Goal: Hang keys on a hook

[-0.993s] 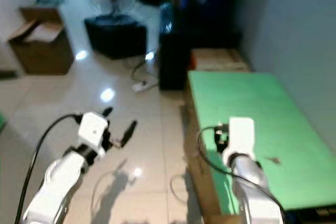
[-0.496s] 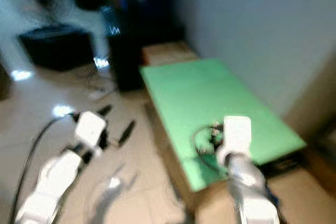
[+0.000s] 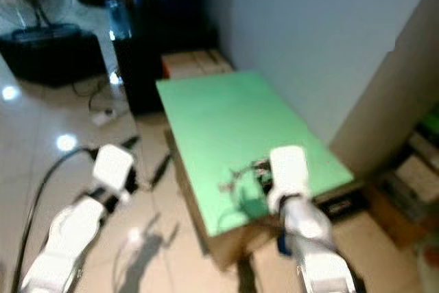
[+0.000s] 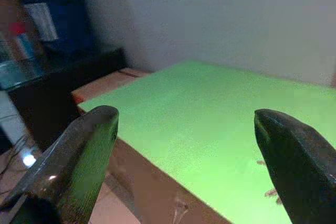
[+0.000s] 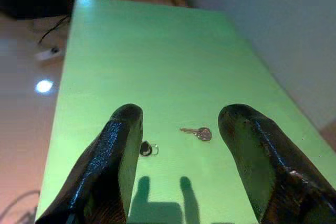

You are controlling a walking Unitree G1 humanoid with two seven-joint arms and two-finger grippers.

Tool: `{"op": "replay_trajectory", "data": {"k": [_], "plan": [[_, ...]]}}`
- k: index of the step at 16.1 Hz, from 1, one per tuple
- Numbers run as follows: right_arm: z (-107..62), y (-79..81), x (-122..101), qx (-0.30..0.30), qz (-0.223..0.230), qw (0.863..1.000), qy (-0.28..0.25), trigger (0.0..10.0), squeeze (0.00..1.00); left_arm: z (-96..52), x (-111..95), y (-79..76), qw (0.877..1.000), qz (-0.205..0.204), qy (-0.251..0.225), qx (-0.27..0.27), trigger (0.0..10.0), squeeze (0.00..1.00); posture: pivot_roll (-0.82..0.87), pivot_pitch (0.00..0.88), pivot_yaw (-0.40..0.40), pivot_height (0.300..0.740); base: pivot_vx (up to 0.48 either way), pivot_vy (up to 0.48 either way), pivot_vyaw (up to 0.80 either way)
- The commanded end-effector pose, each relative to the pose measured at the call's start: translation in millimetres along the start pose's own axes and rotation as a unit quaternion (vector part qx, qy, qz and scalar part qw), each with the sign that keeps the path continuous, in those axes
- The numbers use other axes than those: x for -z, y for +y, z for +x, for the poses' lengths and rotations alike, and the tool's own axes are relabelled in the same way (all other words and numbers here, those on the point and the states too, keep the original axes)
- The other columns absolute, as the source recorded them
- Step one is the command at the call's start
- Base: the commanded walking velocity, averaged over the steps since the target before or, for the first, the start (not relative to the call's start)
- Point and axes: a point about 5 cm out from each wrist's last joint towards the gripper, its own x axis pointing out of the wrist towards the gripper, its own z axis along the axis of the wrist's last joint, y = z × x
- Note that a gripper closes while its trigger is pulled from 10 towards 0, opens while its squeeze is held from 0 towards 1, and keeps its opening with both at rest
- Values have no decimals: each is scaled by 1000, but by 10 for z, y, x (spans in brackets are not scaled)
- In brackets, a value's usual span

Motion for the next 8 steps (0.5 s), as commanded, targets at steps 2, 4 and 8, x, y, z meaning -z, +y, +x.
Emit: {"op": "replay_trajectory", "data": {"k": [2, 4, 8], "plan": [[14, -65, -46, 5, -17, 1000, -13, 10000, 0, 55, -65, -3, 1000, 8, -13, -7, 10000, 0, -83, 0, 0, 740, 0, -371, 800], [23, -57, -51, -2, -22, 1000, -15, 10000, 0, 63, -73, 14, 1000, 9, -14, -15, 10000, 0, -82, 0, 1, 740, 0, -375, 800], [41, -89, -53, 14, -32, 999, -25, 10000, 0, 48, -93, 56, 999, 24, -19, -24, 10000, 0, -74, 0, 5, 740, 0, -278, 784]]}}
